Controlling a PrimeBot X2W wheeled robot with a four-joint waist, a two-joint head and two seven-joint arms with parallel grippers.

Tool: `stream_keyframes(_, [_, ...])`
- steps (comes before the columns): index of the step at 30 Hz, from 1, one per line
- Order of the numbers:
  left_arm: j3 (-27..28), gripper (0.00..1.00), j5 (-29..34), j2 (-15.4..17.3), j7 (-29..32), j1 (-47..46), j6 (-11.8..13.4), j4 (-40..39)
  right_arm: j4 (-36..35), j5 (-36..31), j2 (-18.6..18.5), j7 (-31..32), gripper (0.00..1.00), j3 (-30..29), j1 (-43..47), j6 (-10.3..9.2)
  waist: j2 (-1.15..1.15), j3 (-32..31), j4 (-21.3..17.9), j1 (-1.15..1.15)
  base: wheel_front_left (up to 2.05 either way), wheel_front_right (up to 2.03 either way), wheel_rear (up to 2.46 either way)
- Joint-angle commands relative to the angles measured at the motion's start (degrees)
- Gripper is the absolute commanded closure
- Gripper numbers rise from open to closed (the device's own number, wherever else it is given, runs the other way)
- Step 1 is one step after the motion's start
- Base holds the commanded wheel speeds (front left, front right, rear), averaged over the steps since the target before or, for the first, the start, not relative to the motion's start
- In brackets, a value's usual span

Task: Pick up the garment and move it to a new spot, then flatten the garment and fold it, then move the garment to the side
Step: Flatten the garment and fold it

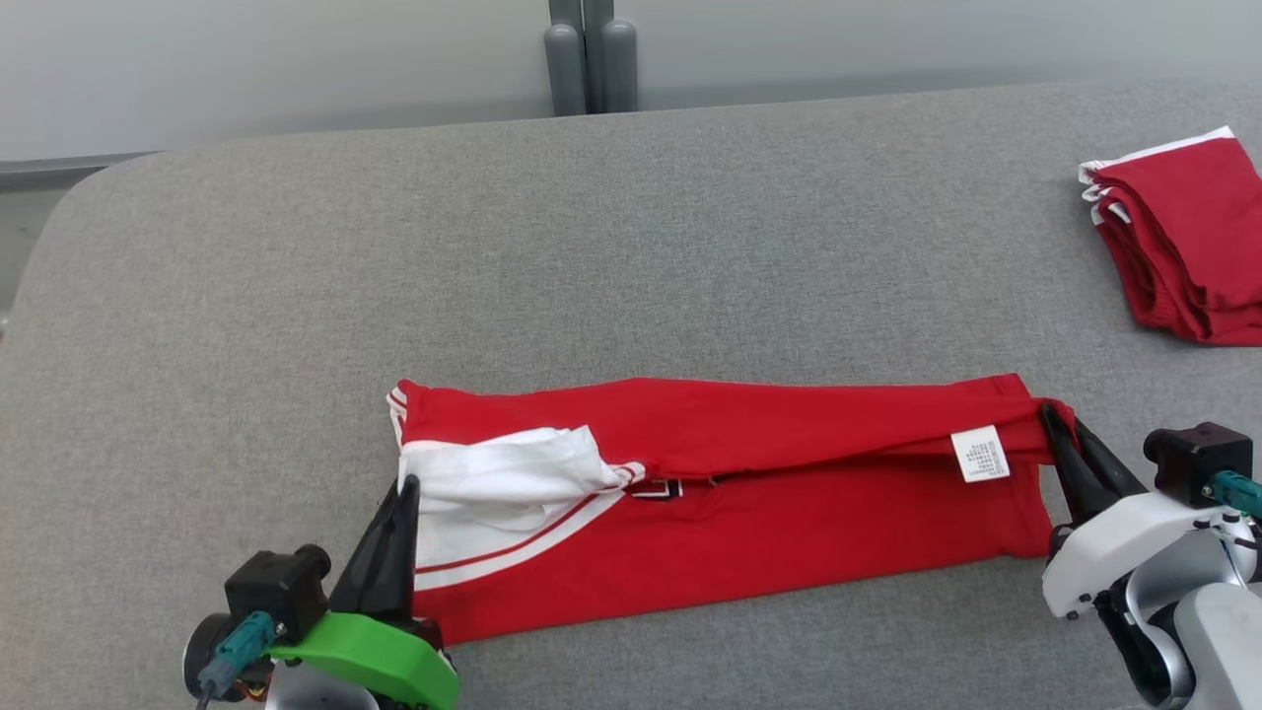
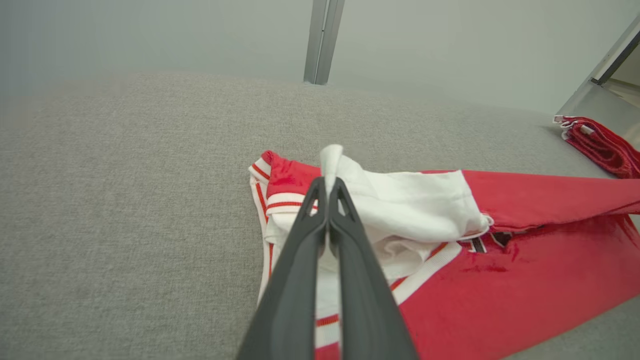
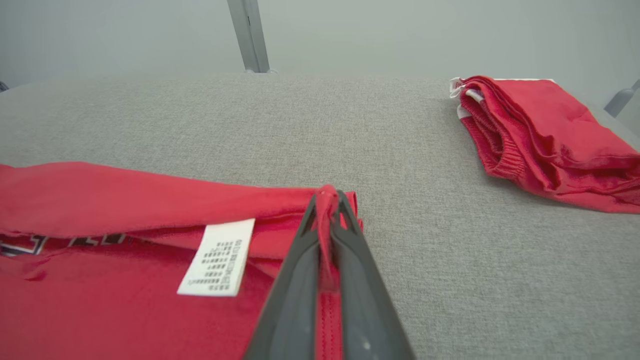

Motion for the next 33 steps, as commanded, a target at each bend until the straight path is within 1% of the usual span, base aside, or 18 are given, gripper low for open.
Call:
stream_keyframes(1, [-0.14, 1.0, 0.07, -0.01, -0.62, 0.62, -0.34, 0.98, 0.52, -0.57, 0.3, -0.54, 0.56, -0.31, 1.07, -0.09, 0.0, 0.06, -0.04, 0.0, 0.0, 0.0, 0.0])
stream_keyframes(2, [-0.29, 1.0, -0.3, -0.48, -1.09, 0.84, -0.5, 1.71, 0.79, -0.65, 0.64, -1.04, 0.2, -0.83, 1.3, -0.09, 0.0, 0.05, -0.06, 0.0, 0.0, 0.0, 0.0])
stream_keyframes(3, [-0.31, 1.0, -0.42, -0.66, -1.58, 1.01, -0.57, 2.1, 0.91, -0.61, 0.96, -1.32, 0.0, -1.26, 1.58, -0.09, 0.0, 0.01, -0.07, 0.0, 0.0, 0.0, 0.0])
stream_keyframes(5, [-0.11, 0.59, -0.85, -1.08, -2.6, 1.71, -0.55, 2.85, 0.99, -0.62, 1.55, -2.2, 0.0, -2.32, 2.43, -0.09, 0.0, -0.13, -0.09, 0.0, 0.0, 0.0, 0.0])
stream_keyframes(6, [0.01, 0.52, -0.88, -1.23, -3.22, 2.31, -0.57, 3.01, 0.98, -0.56, 1.99, -2.7, 0.0, -3.12, 3.08, -0.09, 0.0, -0.26, -0.13, 0.0, 0.0, 0.0, 0.0])
stream_keyframes(7, [0.18, 0.35, -1.02, -1.44, -3.6, 2.78, -0.48, 2.97, 0.96, -0.43, 2.36, -3.09, 0.0, -3.73, 3.68, -0.09, 0.0, -0.39, -0.17, 0.0, 0.0, 0.0, 0.0])
stream_keyframes(8, [0.29, 0.09, -1.19, -1.57, -4.11, 3.43, -0.53, 2.82, 0.92, -0.23, 2.87, -3.6, 0.0, -4.69, 4.48, -0.09, 0.0, -0.54, -0.22, 0.0, 0.0, 0.0, 0.0])
stream_keyframes(9, [0.49, 0.0, -1.34, -1.52, -4.56, 3.91, -0.83, 2.71, 0.81, -0.08, 3.17, -4.02, 0.0, -5.45, 5.1, -0.09, 0.0, -0.65, -0.27, 0.0, 0.0, 0.0, 0.0])
stream_keyframes(12, [1.21, 0.0, -1.01, -1.86, -5.68, 6.17, -1.1, 1.71, 0.53, -0.21, 4.19, -5.38, 0.0, -8.93, 7.07, -0.09, 0.0, -1.09, -0.36, 0.0, 0.0, 0.0, 0.0])
stream_keyframes(14, [1.77, 0.0, -0.24, -1.99, -6.16, 7.28, -0.77, 0.54, 0.42, -0.64, 4.96, -5.6, 0.0, -10.9, 7.96, -0.08, 0.0, -1.38, -0.37, 0.0, 0.0, 0.0, 0.0])
stream_keyframes(19, [3.24, 0.0, 1.23, -2.07, -6.52, 8.34, -0.58, -2.35, -0.07, -2.01, 6.0, -4.47, 0.0, -13.38, 7.88, -0.07, 0.0, -2.16, -0.03, 0.0, 0.0, 0.0, 0.0])
stream_keyframes(25, [4.76, 0.0, 2.0, -2.39, -6.51, 6.2, 0.08, -3.07, 1.0, -3.21, 7.23, -0.05, 0.0, -12.12, 4.79, -0.07, 0.0, -2.81, 0.56, 0.0, 0.0, 0.0, 0.0])
stream_keyframes(28, [5.46, 0.0, 1.83, -2.75, -6.53, 5.58, 0.73, -2.66, 3.48, -3.31, 7.12, 2.64, 0.0, -10.44, 2.83, -0.08, 0.0, -2.83, 0.96, 0.0, 0.0, 0.0, 0.0])
stream_keyframes(33, [7.16, 0.0, 1.12, -3.08, -6.55, 4.95, 1.43, -1.94, 8.51, -3.99, 7.18, 5.8, 0.0, -9.4, 0.02, -0.08, 0.0, -2.47, 1.81, 0.0, 0.0, 0.0, 0.0])
